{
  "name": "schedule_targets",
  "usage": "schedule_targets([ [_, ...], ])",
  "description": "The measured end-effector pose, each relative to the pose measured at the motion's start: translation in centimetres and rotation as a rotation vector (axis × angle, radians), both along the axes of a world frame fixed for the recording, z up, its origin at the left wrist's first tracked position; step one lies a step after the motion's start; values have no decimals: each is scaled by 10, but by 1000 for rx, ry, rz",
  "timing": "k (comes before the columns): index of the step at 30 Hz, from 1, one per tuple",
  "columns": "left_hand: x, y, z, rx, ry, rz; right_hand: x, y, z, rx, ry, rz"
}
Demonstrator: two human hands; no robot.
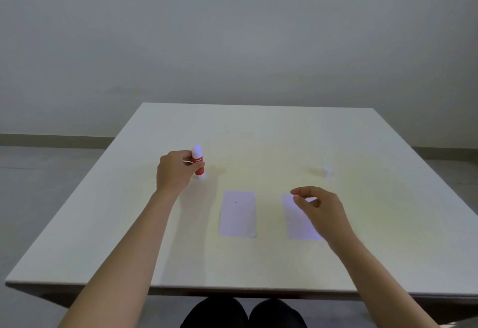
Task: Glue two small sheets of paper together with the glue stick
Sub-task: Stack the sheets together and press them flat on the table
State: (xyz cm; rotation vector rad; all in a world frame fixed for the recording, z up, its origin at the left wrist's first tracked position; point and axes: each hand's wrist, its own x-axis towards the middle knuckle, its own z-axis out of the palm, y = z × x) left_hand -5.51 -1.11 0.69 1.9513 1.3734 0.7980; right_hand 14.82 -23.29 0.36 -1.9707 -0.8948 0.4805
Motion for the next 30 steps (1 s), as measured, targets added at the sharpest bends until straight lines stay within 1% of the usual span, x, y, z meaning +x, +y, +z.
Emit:
schedule_targets([
  [3, -2, -1, -2, 11, -11, -19, -34, 8, -7, -2, -173, 200],
  [5, -3, -2, -3, 7, -29, -24, -59, 15, -12, -81, -313, 374],
  [6, -2, -2, -3, 3, -30, -31, -71, 20, -15, -100, -395, 426],
  [9, -4, 0, -6, -55, -82, -3, -101, 30, -24, -65, -727, 477],
  [11, -7, 1, -10, -87, -104, 16, -113, 37, -31, -127, -883, 466],
  [12, -9, -1, -11, -72, -96, 24, -116, 40, -35, -155, -933, 446],
  [15, -17, -14, -16, -30, -130, 80, -118, 43, -42, -192, -995, 368],
  [17, -23, -27, -20, -13, -193, 148, -120, 42, -43, -189, -999, 311],
  [20, -27, -47, -26, -11, -257, 197, -122, 40, -45, -157, -987, 299],
  [26, -24, -65, -26, -24, -296, 176, -128, 43, -49, -114, -943, 237],
  [30, -19, -75, -18, -55, -279, 129, -121, 39, -43, -7, -1025, 194],
])
